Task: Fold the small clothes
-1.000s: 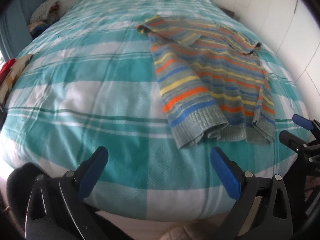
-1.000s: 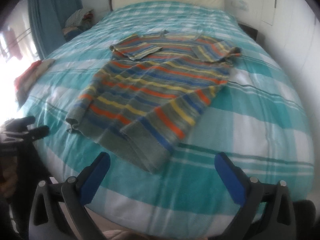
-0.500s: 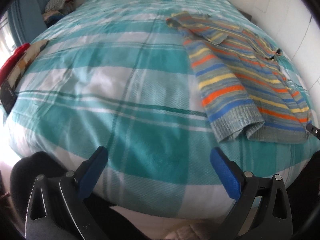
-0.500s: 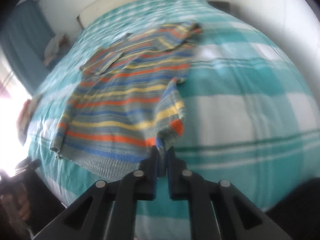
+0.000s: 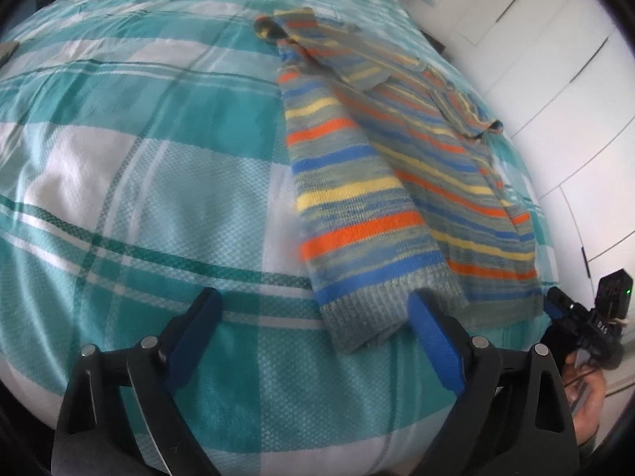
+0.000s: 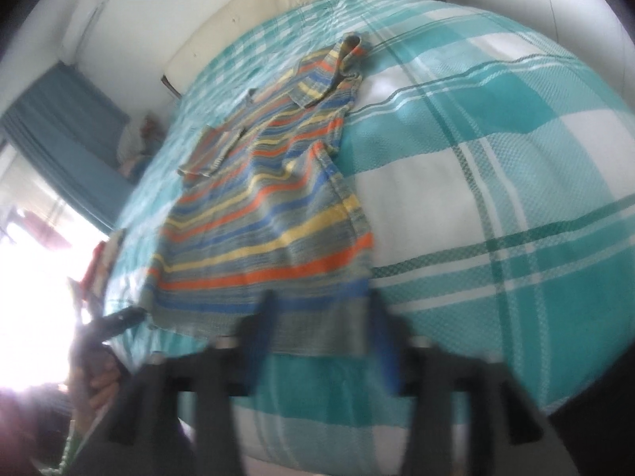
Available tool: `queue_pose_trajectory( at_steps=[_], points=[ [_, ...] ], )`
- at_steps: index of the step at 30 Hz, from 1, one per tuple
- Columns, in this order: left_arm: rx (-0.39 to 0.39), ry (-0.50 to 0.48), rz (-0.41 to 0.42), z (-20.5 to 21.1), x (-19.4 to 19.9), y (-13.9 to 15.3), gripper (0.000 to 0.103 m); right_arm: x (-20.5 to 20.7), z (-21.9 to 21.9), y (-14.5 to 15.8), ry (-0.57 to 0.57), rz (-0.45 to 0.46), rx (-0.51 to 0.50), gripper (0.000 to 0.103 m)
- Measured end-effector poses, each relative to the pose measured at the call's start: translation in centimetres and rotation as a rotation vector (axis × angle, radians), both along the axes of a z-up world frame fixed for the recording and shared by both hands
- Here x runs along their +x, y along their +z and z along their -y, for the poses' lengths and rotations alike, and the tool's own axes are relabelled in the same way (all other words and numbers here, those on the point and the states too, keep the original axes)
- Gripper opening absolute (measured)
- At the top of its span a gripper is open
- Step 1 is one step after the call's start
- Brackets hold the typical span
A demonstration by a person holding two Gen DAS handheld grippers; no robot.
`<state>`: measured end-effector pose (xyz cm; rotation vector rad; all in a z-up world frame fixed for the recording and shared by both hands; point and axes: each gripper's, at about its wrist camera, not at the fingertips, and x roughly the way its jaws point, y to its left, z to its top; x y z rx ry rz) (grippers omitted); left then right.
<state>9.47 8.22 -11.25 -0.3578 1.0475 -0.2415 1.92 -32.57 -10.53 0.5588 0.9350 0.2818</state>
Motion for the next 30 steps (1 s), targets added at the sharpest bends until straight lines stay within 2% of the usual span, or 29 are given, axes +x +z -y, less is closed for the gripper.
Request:
queue_pose_trajectory(
  at_steps=[3,5,6,7,8,9,10,12,14,17,20,23,26,29,30],
  points=[
    [-0.101,0.023,-0.009,-0.8,0.3,-0.3,0.094,0.2,0.7,-0.8,-0.026,-0.016,0.113,0.06],
    [-0.091,0.029,-0.023,-0.2,0.9,-0.9,0.094,0.9,0.8,-1.8,-0.037,-0.047,0.123,0.06],
    [-0.06,0.03,-0.025,0.4,1.3,-1.1,0.09,1.3,0.4,-2.1,-0.022,-0.059,0.105,0.056],
    [-0.001,0.036,-0.025,1.2,1.5,-1.2,0.077,1.7,-0.1,-2.3,-0.006,-0.064,0.074,0.049],
    [0.051,0.039,-0.024,1.7,1.7,-1.2,0.065,2.0,-0.3,-2.4,-0.006,-0.069,0.043,0.018],
    [0.095,0.038,-0.023,2.2,1.8,-1.1,0.024,2.1,-0.2,-2.4,-0.021,-0.079,0.021,0.004],
    [0.08,0.027,-0.041,2.3,1.9,-1.1,0.004,2.0,0.1,-2.1,-0.032,-0.08,0.031,0.004],
    [0.053,0.051,-0.04,1.5,1.5,-0.5,0.003,1.5,0.8,-0.8,-0.046,-0.059,0.002,0.004],
    [0.07,0.06,-0.004,0.5,0.6,1.0,0.003,0.7,1.6,1.4,-0.04,-0.032,-0.043,0.003],
    [0.089,0.043,0.039,-1.1,-1.5,3.6,0.002,-0.5,2.1,4.0,-0.013,-0.019,-0.083,0.003],
    [0.103,0.009,0.049,-2.0,-3.4,5.2,0.001,-1.5,1.5,5.5,0.031,-0.029,-0.112,0.003],
    [0.149,-0.012,0.032,-1.9,-4.7,5.4,0.0,-2.1,0.6,5.3,0.055,-0.061,-0.12,0.003],
    [0.201,-0.011,0.009,-1.5,-4.9,4.1,0.0,-2.7,0.9,4.0,0.047,-0.106,-0.125,0.003],
    [0.23,-0.003,-0.088,-0.7,-4.2,0.5,0.0,-2.1,1.9,0.1,0.003,-0.199,-0.216,0.003],
    [0.252,-0.002,-0.113,-0.3,-3.9,-0.6,0.0,-1.8,2.2,-1.4,-0.006,-0.236,-0.216,0.003]
  ],
)
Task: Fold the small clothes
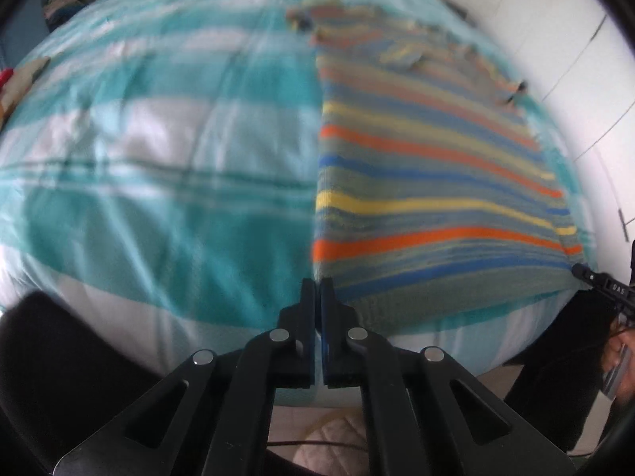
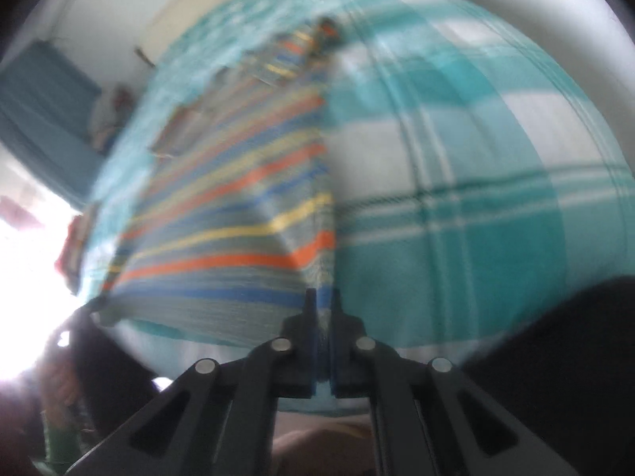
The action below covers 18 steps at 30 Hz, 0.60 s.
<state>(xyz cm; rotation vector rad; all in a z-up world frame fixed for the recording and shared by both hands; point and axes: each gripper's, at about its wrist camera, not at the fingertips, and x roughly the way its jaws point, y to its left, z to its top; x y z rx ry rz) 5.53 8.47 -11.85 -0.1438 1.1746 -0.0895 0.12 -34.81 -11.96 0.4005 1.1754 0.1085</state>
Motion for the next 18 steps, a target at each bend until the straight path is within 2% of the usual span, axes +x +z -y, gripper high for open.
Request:
queue_pose_trajectory(
  at_steps=[2,5,6,7,8,10,12,14,16,17,18],
  points=[
    [0.089,-0.011,0.019,1.2,-0.1,-0.7,0.0,0.1,0.4,-1.3,-0.013,-0.011,0.025,0.003],
    [0.161,-0.026,0.044,2.0,-0.5,0.0,0.01,0.2,0.3,-0.3,0.005,-0.003,0.007,0.004],
    [0.168,-0.023,0.036,1.7,-0.5,0.2,0.021,0.2,0.4,-0.1,0.018,-0.011,-0.005,0.013],
    [0.178,-0.009,0.036,1.2,-0.7,0.6,0.038,-0.1,0.6,0.2,0.026,-0.02,-0.023,0.018],
    [0.19,0.008,0.049,0.8,-1.1,1.4,0.045,-0.4,1.0,0.8,0.033,-0.025,-0.053,0.028],
    [0.22,0.045,0.111,-0.2,-2.1,3.1,0.049,-0.6,2.0,2.9,0.038,0.001,-0.178,0.032],
    [0.238,0.083,0.184,-1.1,-2.1,5.5,0.052,0.0,2.3,5.8,0.057,0.062,-0.334,0.032],
    [0.216,0.102,0.272,-1.3,-1.4,7.8,0.06,1.3,2.1,9.0,0.096,0.151,-0.459,0.033],
    [0.183,0.094,0.354,-0.4,0.1,9.3,0.072,4.2,0.4,12.0,0.162,0.254,-0.51,0.038],
    [0.169,0.087,0.39,0.3,0.9,9.5,0.074,5.6,-0.7,13.0,0.196,0.3,-0.518,0.044],
    [0.155,0.074,0.422,1.1,1.6,9.5,0.079,7.4,-2.2,13.7,0.245,0.346,-0.528,0.056]
  ],
)
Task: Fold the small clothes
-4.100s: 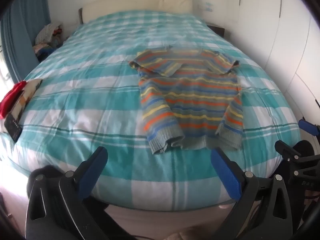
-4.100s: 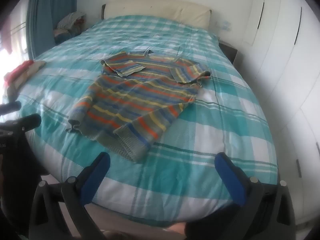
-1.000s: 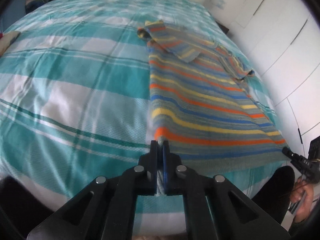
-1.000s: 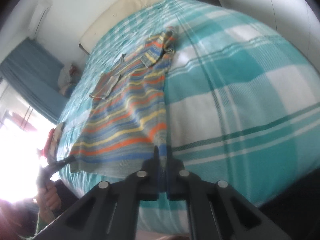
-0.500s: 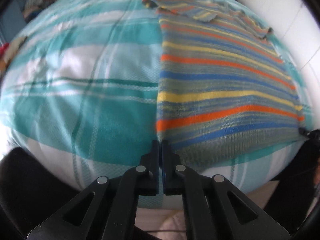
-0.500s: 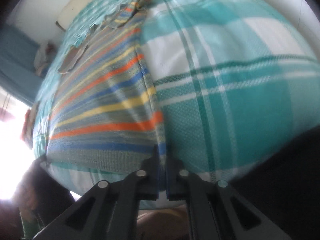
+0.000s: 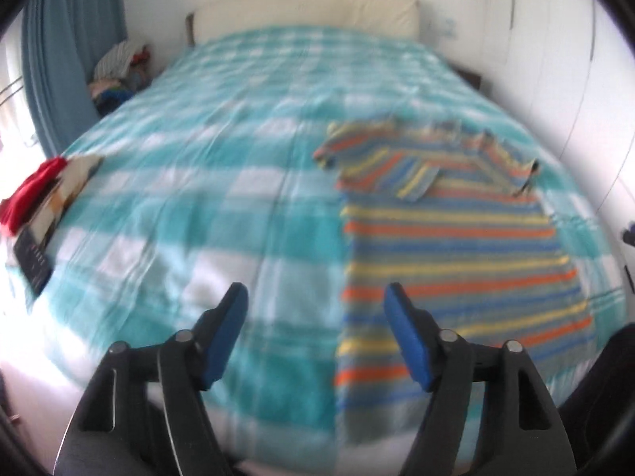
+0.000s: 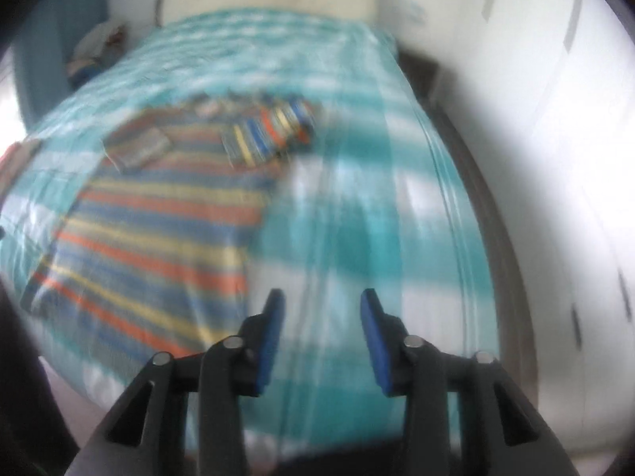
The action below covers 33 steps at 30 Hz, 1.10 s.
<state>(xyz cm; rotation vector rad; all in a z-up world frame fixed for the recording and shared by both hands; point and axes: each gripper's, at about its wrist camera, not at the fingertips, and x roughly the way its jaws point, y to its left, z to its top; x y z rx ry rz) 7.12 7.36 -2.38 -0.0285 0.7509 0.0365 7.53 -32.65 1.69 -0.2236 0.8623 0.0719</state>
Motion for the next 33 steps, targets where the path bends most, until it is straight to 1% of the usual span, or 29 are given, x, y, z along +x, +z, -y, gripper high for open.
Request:
queue_pose_trajectory(
  at_steps=[1,2,4,6,7,8,9,11,12,13,14,15,16,18,20,21,23,25,26,28,31,33],
  points=[
    [-0.014,-0.024,0.029,1.1,1.0,-0.5,0.083,2.1,-1.6,0.3,0.061,0.017,-0.009,0.062],
    [-0.024,-0.042,0.043,1.6,1.3,-1.2,0.084,4.2,-3.1,0.1,0.119,0.02,-0.003,0.069],
    [-0.031,-0.073,0.045,3.2,2.6,-3.5,0.084,9.6,-6.3,-1.5,0.219,-0.013,0.006,0.069],
    [0.005,-0.073,0.028,4.2,3.1,-6.4,0.084,13.9,-8.9,-4.1,0.259,-0.058,-0.029,0.068],
    [0.039,-0.067,0.002,4.5,3.1,-7.4,0.083,16.1,-10.1,-5.9,0.269,-0.075,-0.069,0.068],
    [0.082,-0.055,-0.045,4.9,3.2,-8.4,0.081,17.4,-10.9,-7.1,0.271,-0.09,-0.091,0.068],
    [0.099,-0.051,-0.073,5.2,3.3,-8.7,0.078,19.3,-11.4,-9.0,0.268,-0.114,-0.11,0.068],
    [0.076,-0.056,-0.067,4.6,3.4,-8.6,0.078,21.8,-11.2,-11.9,0.232,-0.16,-0.123,0.066],
    [0.068,-0.046,-0.063,4.4,3.3,-8.4,0.079,22.7,-10.9,-12.9,0.2,-0.172,-0.084,0.054],
    [0.06,-0.034,-0.061,4.1,3.4,-8.1,0.079,23.2,-10.0,-12.9,0.154,-0.167,-0.037,0.042],
    [0.052,-0.023,-0.065,4.1,3.5,-8.4,0.079,23.6,-8.3,-12.2,0.079,-0.149,0.0,0.01],
    [0.039,-0.013,-0.071,3.8,3.6,-8.5,0.079,23.5,-6.8,-11.3,0.035,-0.134,0.04,0.004],
    [0.021,-0.007,-0.079,3.6,3.7,-8.6,0.079,23.4,-4.8,-10.1,-0.004,-0.108,0.091,0.004],
    [-0.012,-0.007,-0.087,3.3,3.8,-8.6,0.079,22.5,0.5,-7.5,-0.102,-0.042,0.157,0.004],
    [-0.031,-0.011,-0.083,3.4,3.7,-8.5,0.079,21.1,7.5,-5.5,-0.246,0.009,0.238,0.004],
    [-0.032,-0.013,-0.08,3.5,3.7,-8.5,0.079,20.3,10.9,-4.9,-0.324,0.023,0.273,0.004],
    [-0.024,-0.019,-0.073,3.8,3.6,-8.4,0.079,17.8,17.7,-5.0,-0.482,0.027,0.339,0.004],
    [-0.019,-0.027,-0.075,4.2,3.6,-8.5,0.079,16.5,21.5,-6.0,-0.565,0.006,0.383,0.004],
    [-0.018,-0.029,-0.077,4.3,3.6,-8.7,0.079,15.6,22.9,-7.0,-0.573,-0.011,0.44,0.004],
    [-0.019,-0.032,-0.085,4.6,3.8,-9.0,0.079,14.4,23.6,-8.3,-0.569,-0.035,0.506,0.004],
    [-0.014,-0.026,-0.1,4.8,3.9,-9.5,0.079,14.1,23.3,-9.7,-0.58,-0.043,0.507,0.004],
    [-0.006,-0.021,-0.102,4.8,3.8,-9.7,0.079,13.8,23.2,-10.9,-0.624,-0.05,0.496,0.004]
  ],
)
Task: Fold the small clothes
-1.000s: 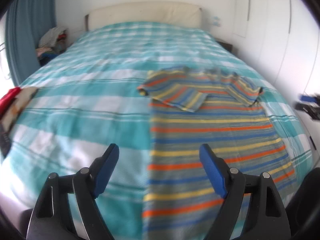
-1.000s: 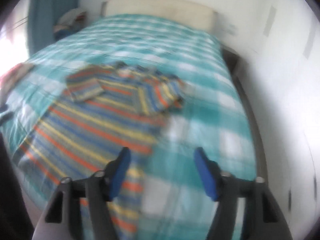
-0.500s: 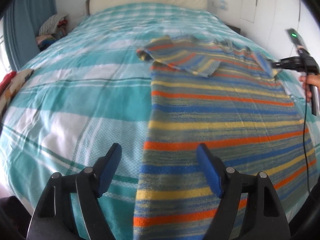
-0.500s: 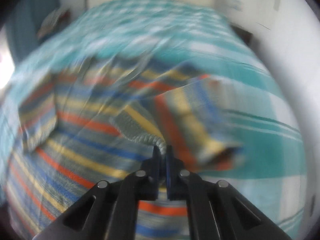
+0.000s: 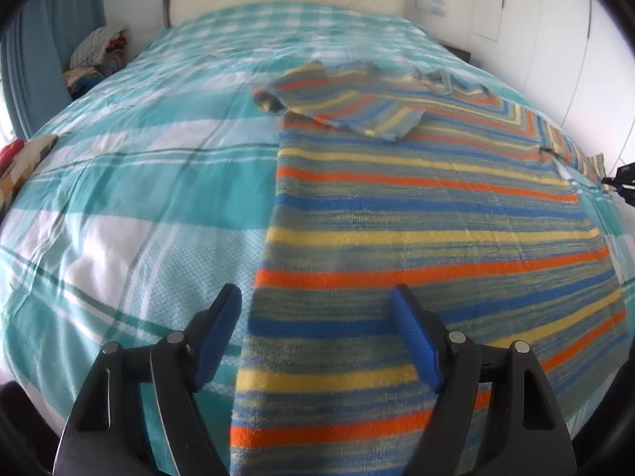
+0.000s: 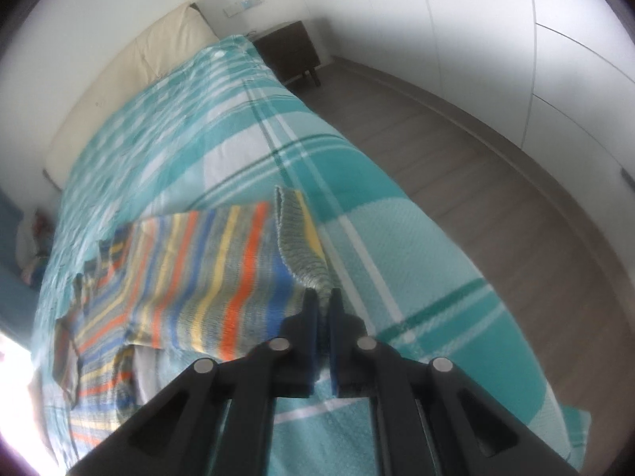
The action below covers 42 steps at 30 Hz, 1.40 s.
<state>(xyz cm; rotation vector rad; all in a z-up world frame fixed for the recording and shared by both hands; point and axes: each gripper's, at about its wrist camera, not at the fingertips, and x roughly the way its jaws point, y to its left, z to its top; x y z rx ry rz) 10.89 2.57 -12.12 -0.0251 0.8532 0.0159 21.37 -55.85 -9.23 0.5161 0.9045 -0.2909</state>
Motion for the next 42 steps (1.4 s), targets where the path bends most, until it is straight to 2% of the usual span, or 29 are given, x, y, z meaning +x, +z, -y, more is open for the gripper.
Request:
queue_pose_trajectory(
  at_steps=[3,8,11,13,15,16,18,21,23,25,27,29,30,31,32,33,35,36,38,40,42],
  points=[
    [0.018,0.006,0.004,-0.2,-0.4,0.0,0.079,0.4,-0.5,-1.2,-0.002,-0.025,-0.026,0.003],
    [0.023,0.022,-0.029,-1.4,-1.3,0.8,0.079,-1.5,0.6,-0.8,-0.048,-0.033,-0.078,0.004],
    [0.034,0.016,-0.051,-2.6,-2.1,1.9,0.079,-3.8,1.0,0.8,-0.074,-0.03,-0.175,0.014],
    [0.043,0.009,-0.054,-3.3,-1.9,3.2,0.079,-4.9,0.1,2.3,-0.019,0.036,-0.215,0.014],
    [0.036,-0.003,-0.044,-3.6,-0.8,5.0,0.079,-5.0,-1.5,3.1,0.084,0.106,-0.195,0.016],
    [0.027,-0.014,-0.029,-3.6,0.1,6.2,0.079,-4.8,-2.4,3.0,0.128,0.123,-0.171,0.019],
    [0.032,-0.031,0.004,-3.2,1.8,8.4,0.08,-4.9,-4.0,2.5,0.162,0.123,-0.139,0.033],
    [0.085,-0.111,0.068,-1.3,5.1,11.4,0.093,-6.4,-7.1,1.2,0.228,0.143,-0.079,0.036],
    [0.161,-0.195,0.092,1.3,7.5,12.0,0.093,-7.4,-9.4,0.3,0.277,0.135,-0.093,0.041],
    [0.221,-0.316,0.062,4.4,10.2,10.8,0.093,-7.7,-11.2,0.1,0.323,0.124,-0.105,0.042],
    [0.296,-0.412,0.026,7.4,12.6,8.2,0.093,-7.7,-12.6,0.0,0.38,0.127,-0.142,0.044],
    [0.418,-0.44,-0.014,9.6,15.1,4.6,0.093,-7.8,-13.4,-0.2,0.399,0.122,-0.2,0.044],
    [0.468,-0.424,-0.053,10.0,16.6,2.7,0.093,-7.7,-13.6,-0.4,0.405,0.12,-0.2,0.044],
    [0.488,-0.391,-0.096,9.9,18.0,0.9,0.088,-7.7,-13.7,-0.6,0.409,0.12,-0.192,0.044],
    [0.463,-0.352,-0.133,9.1,19.3,-0.4,0.084,-7.4,-13.7,-0.7,0.411,0.12,-0.192,0.044],
    [0.38,-0.318,-0.145,7.8,20.1,-0.7,0.076,-7.4,-13.9,-0.7,0.416,0.121,-0.205,0.044],
    [0.22,-0.24,-0.164,5.1,21.0,0.0,0.015,-7.9,-14.5,-0.5,0.428,0.133,-0.247,0.044],
    [0.193,-0.176,-0.164,3.6,21.2,0.6,0.005,-8.1,-14.6,-0.2,0.43,0.144,-0.263,0.044],
    [0.109,-0.048,-0.088,-1.0,20.9,3.2,0.005,-8.2,-14.8,0.2,0.425,0.167,-0.282,0.044],
    [0.02,0.101,-0.061,-6.9,20.6,4.9,0.005,-8.4,-14.6,0.7,0.41,0.182,-0.288,0.044],
    [-0.069,0.291,-0.062,-13.9,19.9,5.5,0.005,-8.4,-14.2,0.7,0.395,0.185,-0.278,0.044]
  ],
)
